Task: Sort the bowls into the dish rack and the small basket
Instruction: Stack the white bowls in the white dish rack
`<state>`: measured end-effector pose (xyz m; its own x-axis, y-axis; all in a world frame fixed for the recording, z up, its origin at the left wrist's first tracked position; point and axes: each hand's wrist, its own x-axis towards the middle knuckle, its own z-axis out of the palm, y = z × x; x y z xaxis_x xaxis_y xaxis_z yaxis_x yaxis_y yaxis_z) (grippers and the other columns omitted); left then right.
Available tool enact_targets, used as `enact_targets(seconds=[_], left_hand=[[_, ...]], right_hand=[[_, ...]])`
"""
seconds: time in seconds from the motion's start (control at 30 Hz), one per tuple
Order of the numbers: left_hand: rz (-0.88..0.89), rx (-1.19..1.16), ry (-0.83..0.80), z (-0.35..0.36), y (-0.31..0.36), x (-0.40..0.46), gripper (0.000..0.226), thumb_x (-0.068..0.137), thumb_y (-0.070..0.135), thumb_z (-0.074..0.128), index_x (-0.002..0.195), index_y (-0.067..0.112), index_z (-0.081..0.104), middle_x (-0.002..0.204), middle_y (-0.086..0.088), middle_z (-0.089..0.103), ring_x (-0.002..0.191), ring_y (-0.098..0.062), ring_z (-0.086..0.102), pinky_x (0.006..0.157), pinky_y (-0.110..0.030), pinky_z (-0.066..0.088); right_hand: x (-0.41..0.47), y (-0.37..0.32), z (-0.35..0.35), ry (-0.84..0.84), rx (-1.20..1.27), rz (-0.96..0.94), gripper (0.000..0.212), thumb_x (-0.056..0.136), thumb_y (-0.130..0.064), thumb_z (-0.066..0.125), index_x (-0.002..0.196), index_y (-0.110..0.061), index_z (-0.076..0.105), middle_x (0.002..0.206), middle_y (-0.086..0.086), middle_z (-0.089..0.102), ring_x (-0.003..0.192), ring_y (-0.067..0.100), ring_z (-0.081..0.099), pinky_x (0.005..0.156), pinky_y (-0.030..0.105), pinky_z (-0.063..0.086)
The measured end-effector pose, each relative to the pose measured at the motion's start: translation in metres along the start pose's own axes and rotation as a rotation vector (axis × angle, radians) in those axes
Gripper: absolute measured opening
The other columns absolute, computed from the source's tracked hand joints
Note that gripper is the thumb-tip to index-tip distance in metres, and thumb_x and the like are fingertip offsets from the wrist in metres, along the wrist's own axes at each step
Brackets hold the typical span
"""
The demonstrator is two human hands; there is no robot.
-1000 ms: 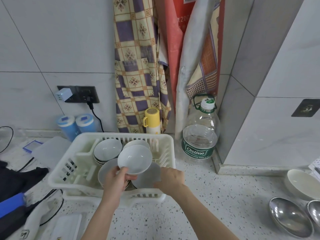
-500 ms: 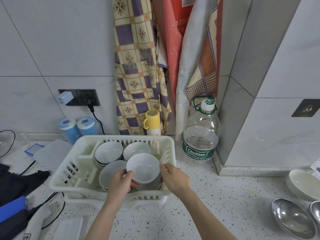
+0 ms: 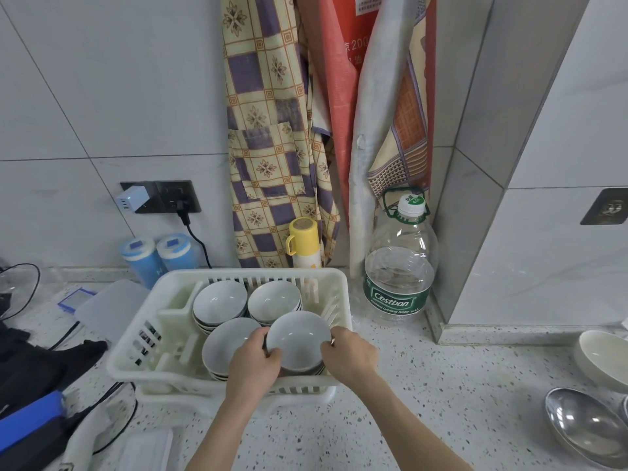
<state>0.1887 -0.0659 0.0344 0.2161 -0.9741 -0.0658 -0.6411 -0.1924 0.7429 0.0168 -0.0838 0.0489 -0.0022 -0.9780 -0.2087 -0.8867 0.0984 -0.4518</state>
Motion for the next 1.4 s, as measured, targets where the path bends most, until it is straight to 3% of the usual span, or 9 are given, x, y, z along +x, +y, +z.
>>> enact_targets(seconds=[0.17, 0.27, 0.5, 0.63, 0.77, 0.93, 1.07, 1.23, 1.4], left_hand=[[0.043, 0.178, 0.013, 0.002, -0.002, 0.003, 0.026, 0.088, 0.013, 0.056, 0.113, 0.019, 0.06, 0.066, 0.008, 0.056, 0.065, -0.016, 0.057, 0.053, -0.029, 0.038], [0.03, 0.219, 0.006, 0.001, -0.004, 0.002, 0.028, 0.088, 0.015, 0.055, 0.115, 0.022, 0.06, 0.067, 0.006, 0.057, 0.066, -0.017, 0.058, 0.053, -0.029, 0.039], [0.007, 0.311, -0.022, 0.0, -0.005, 0.002, 0.034, 0.089, 0.023, 0.053, 0.123, 0.027, 0.058, 0.083, 0.002, 0.063, 0.081, -0.022, 0.061, 0.06, -0.031, 0.044], [0.013, 0.376, -0.022, 0.0, -0.003, 0.0, 0.047, 0.095, 0.031, 0.05, 0.141, 0.03, 0.041, 0.091, 0.003, 0.065, 0.086, -0.023, 0.062, 0.061, -0.031, 0.044], [-0.009, 0.357, 0.003, 0.0, -0.001, -0.007, 0.047, 0.098, 0.041, 0.045, 0.14, 0.023, 0.034, 0.079, 0.004, 0.059, 0.077, -0.023, 0.055, 0.06, -0.032, 0.043], [-0.031, 0.299, 0.01, -0.007, 0.0, -0.02, 0.044, 0.098, 0.043, 0.043, 0.138, 0.024, 0.035, 0.071, 0.008, 0.06, 0.075, -0.021, 0.061, 0.057, -0.031, 0.043], [-0.07, 0.228, 0.033, -0.02, 0.001, -0.025, 0.036, 0.098, 0.048, 0.043, 0.126, 0.024, 0.046, 0.086, 0.009, 0.064, 0.086, -0.022, 0.063, 0.073, -0.035, 0.05], [-0.026, 0.079, 0.052, -0.014, 0.01, -0.036, 0.012, 0.096, 0.04, 0.051, 0.093, 0.03, 0.056, 0.074, 0.005, 0.07, 0.076, -0.017, 0.066, 0.072, -0.04, 0.054], [0.051, -0.149, 0.025, 0.029, 0.044, -0.066, 0.009, 0.096, 0.033, 0.057, 0.088, 0.037, 0.054, 0.066, 0.007, 0.07, 0.066, -0.014, 0.065, 0.058, -0.034, 0.049]], right_hand=[[0.002, -0.004, 0.004, -0.006, -0.117, -0.023, 0.022, 0.088, -0.016, 0.038, 0.068, -0.018, 0.033, 0.062, -0.005, 0.038, 0.069, 0.024, 0.049, 0.057, 0.027, 0.03], [0.001, -0.005, 0.008, 0.004, -0.169, -0.033, 0.029, 0.09, -0.015, 0.038, 0.064, -0.019, 0.026, 0.061, -0.004, 0.035, 0.07, 0.024, 0.049, 0.055, 0.027, 0.029], [-0.001, -0.01, 0.009, -0.022, -0.275, -0.033, 0.027, 0.091, -0.015, 0.04, 0.065, -0.018, 0.033, 0.061, -0.004, 0.037, 0.07, 0.021, 0.05, 0.048, 0.024, 0.022], [-0.003, -0.012, 0.012, 0.002, -0.302, -0.05, 0.013, 0.095, -0.017, 0.039, 0.09, -0.018, 0.051, 0.081, 0.001, 0.058, 0.073, 0.019, 0.052, 0.054, 0.025, 0.031], [-0.008, -0.012, 0.017, 0.099, -0.315, -0.07, 0.028, 0.101, -0.026, 0.034, 0.108, -0.012, 0.057, 0.096, 0.002, 0.07, 0.084, 0.021, 0.068, 0.06, 0.027, 0.036], [-0.019, 0.003, 0.017, 0.189, 0.025, -0.116, 0.027, 0.1, -0.031, 0.035, 0.109, -0.018, 0.056, 0.073, -0.003, 0.058, 0.065, 0.02, 0.059, 0.057, 0.025, 0.036], [-0.039, 0.03, 0.011, 0.151, 0.451, -0.162, 0.026, 0.098, -0.03, 0.046, 0.116, -0.026, 0.063, 0.046, -0.011, 0.047, 0.041, 0.005, 0.041, 0.041, 0.014, 0.026], [-0.078, 0.086, 0.0, 0.15, 0.826, 0.01, 0.023, 0.098, -0.024, 0.048, 0.111, -0.025, 0.066, 0.051, -0.007, 0.053, 0.044, 0.004, 0.043, 0.044, 0.019, 0.037], [-0.115, 0.143, -0.014, 0.204, 0.888, 0.111, 0.022, 0.1, -0.02, 0.047, 0.104, -0.029, 0.067, 0.053, -0.005, 0.056, 0.041, 0.003, 0.04, 0.043, 0.015, 0.034]])
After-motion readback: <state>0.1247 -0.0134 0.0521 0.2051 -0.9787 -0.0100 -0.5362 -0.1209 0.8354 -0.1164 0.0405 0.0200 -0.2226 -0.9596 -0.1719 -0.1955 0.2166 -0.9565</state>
